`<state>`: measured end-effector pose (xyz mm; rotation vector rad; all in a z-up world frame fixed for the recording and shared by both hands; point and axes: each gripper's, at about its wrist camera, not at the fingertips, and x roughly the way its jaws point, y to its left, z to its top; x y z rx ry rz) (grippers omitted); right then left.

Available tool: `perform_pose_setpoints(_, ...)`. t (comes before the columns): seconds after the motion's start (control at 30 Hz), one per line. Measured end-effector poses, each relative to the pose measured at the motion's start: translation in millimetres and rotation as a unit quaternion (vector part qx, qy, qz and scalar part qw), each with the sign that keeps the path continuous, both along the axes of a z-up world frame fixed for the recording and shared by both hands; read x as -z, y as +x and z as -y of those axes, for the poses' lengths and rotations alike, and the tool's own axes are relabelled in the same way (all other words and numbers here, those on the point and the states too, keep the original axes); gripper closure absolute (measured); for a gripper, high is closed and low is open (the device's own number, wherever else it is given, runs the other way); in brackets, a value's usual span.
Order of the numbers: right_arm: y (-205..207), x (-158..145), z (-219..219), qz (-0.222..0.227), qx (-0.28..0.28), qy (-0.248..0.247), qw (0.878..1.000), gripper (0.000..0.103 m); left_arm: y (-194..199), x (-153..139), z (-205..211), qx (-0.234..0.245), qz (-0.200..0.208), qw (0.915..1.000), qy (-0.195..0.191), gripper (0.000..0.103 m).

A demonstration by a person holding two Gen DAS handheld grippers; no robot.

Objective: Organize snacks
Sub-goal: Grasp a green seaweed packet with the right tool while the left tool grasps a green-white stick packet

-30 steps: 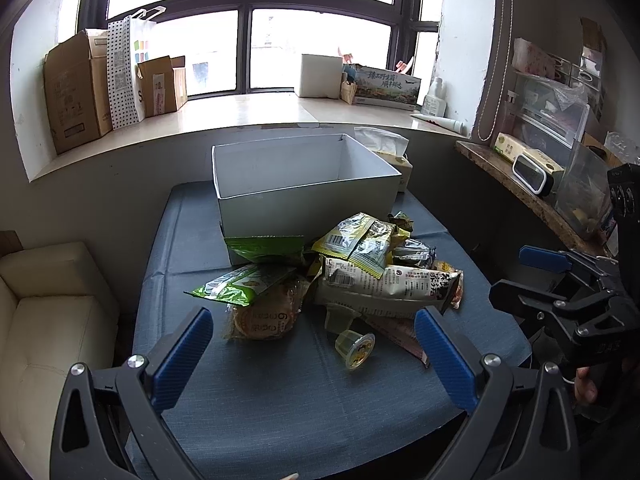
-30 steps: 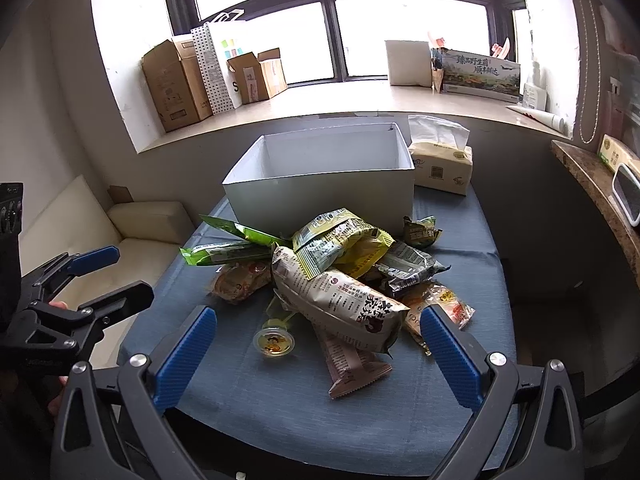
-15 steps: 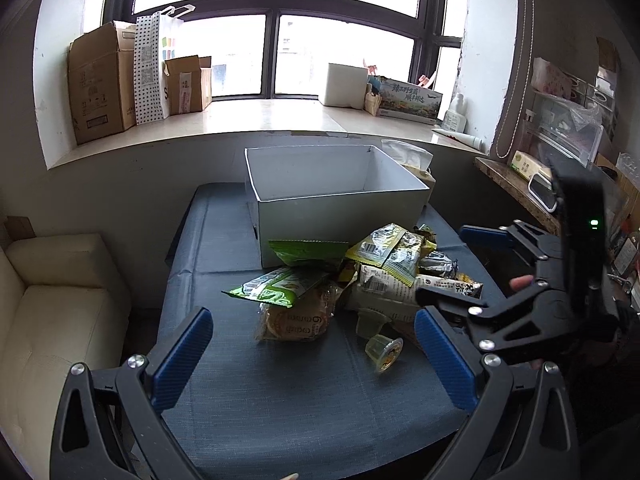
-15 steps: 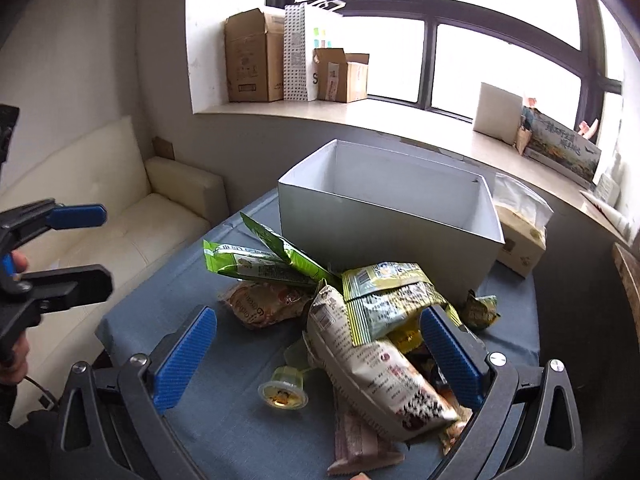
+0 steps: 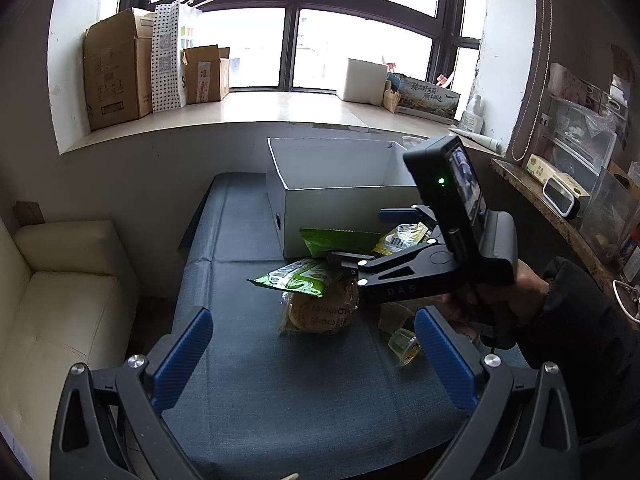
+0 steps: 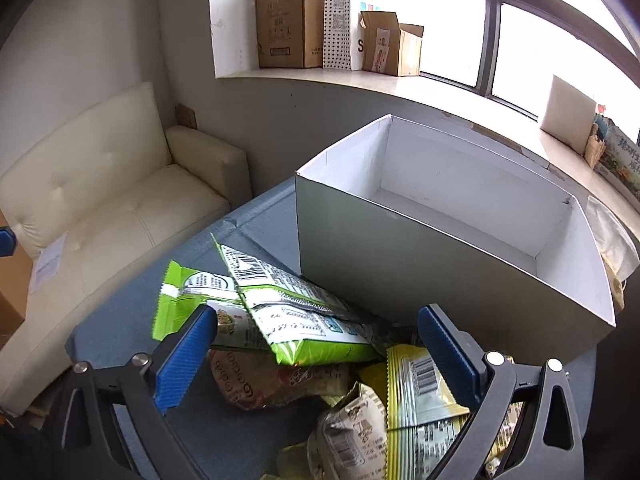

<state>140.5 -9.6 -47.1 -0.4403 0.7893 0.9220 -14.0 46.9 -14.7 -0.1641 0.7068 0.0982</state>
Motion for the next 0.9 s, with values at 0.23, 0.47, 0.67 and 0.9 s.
perform_pose_setpoints(0.23, 6.7, 29.3, -18.4, -0.005, -0.004, -0.063, 0.998, 0.076, -1.0, 3.3, -6.7, -0.009, -0.004, 1.0, -0.003, 0.0)
perform_pose_setpoints(0.47, 10.3, 0.4, 11.3, -0.023, 0.005, 0.027, 0.999, 0.088, 2.5, 9.3, -9.8, -0.016, -0.011, 0.9998, -0.005, 0.0)
perform_pose_setpoints(0.67, 4.2, -39.3, 38.1, -0.005, 0.025, 0.072, 0.997, 0.088, 16.1, 28.5, -18.7, -0.006, -0.032, 0.9995, 0.001, 0.0)
perform_pose_setpoints(0.9, -35.4, -91.1, 93.4, 0.015, 0.049, 0.138, 0.989, 0.088, 63.6, 72.2, -31.9, 0.046, -0.083, 0.9907, 0.097, 0.0)
